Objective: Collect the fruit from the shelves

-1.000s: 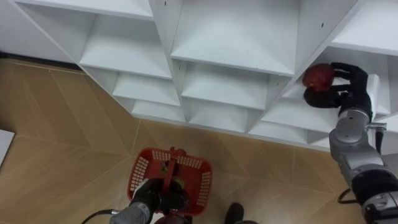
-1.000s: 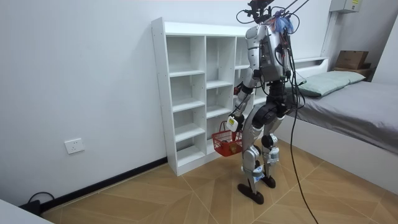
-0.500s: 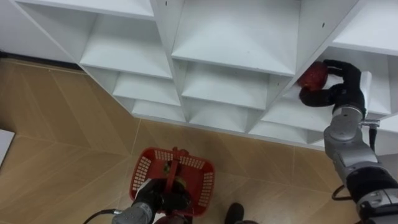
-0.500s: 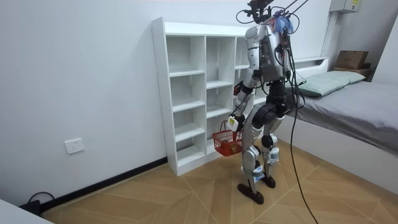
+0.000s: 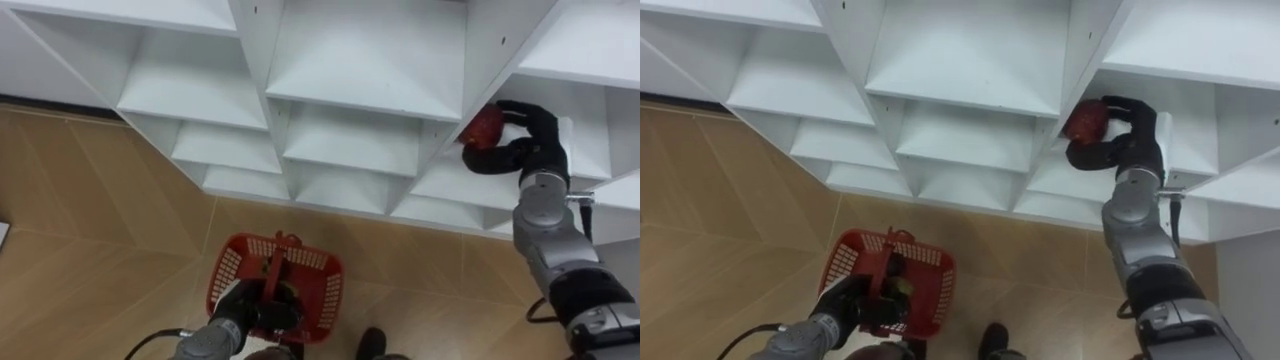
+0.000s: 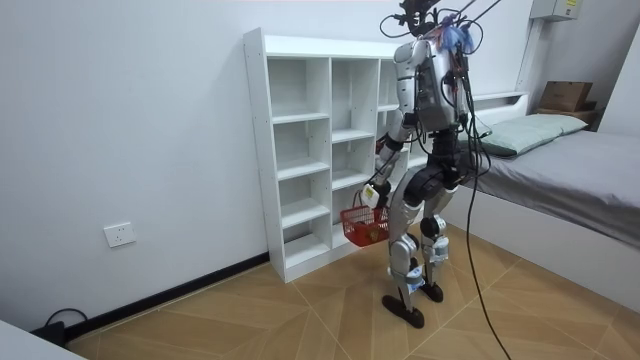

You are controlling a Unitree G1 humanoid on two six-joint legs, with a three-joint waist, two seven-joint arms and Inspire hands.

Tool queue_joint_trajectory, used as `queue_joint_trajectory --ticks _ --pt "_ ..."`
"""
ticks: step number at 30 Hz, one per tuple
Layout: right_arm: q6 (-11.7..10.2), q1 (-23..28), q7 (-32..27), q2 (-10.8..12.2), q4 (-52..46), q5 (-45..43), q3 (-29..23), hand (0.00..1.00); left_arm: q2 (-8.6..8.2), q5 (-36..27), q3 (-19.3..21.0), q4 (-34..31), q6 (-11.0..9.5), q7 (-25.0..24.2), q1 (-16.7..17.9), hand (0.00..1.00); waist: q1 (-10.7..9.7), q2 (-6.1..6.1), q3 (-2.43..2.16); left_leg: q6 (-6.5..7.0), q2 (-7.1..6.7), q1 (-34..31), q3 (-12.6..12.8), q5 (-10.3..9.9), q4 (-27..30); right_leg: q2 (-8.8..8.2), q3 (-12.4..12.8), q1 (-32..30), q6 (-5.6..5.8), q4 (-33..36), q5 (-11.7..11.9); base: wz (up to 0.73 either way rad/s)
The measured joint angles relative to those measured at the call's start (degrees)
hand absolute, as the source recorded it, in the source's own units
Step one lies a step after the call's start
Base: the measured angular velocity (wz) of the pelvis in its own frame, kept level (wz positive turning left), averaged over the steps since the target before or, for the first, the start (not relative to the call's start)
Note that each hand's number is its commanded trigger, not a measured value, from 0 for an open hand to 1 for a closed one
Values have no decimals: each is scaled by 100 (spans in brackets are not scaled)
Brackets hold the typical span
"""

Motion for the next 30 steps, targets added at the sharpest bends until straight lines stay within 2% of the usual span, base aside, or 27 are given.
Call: queue_joint_trajectory --ticks 10,16,17,18,22,23,24,30 --pt "32 122 196 98 34 353 4 100 23 -40 110 -6 -28 -66 12 100 -27 -7 -5 6 -3 334 87 4 -118 11 77 262 18 -14 -8 -4" --pt "32 171 225 146 124 378 8 100 101 -39 156 -12 -41 -68 32 100 -162 -22 -28 6 15 594 80 3 -216 50 39 568 46 -223 10 1" --pt "32 201 225 162 119 411 5 100 124 -42 159 -12 -41 -69 42 100 -204 -22 -70 6 27 628 83 3 -242 71 39 618 52 -283 35 0" --pt "31 279 231 163 105 416 2 100 121 -45 181 -12 -40 -71 55 100 -217 -24 -131 6 39 668 95 3 -260 92 42 671 57 -307 58 -4" --pt "31 535 340 170 66 403 1 100 121 -45 183 -16 -41 -117 92 100 -257 -1 -219 6 52 953 175 3 -316 103 66 959 70 -401 65 -6" --pt "31 640 385 170 3 387 0 100 132 -43 216 -29 -41 -147 121 100 -311 13 -283 5 52 1002 186 3 -358 110 69 1002 74 -427 66 -8" --pt "29 747 406 171 -96 385 0 100 134 -42 292 -31 -41 -178 142 100 -320 9 -314 5 61 1064 216 3 -395 134 116 1039 78 -465 76 -11" --pt "29 1429 448 182 -690 413 7 100 179 16 333 -469 -42 -192 446 100 -418 51 -336 1 83 1425 259 0 -591 187 136 1345 67 -625 112 -7"
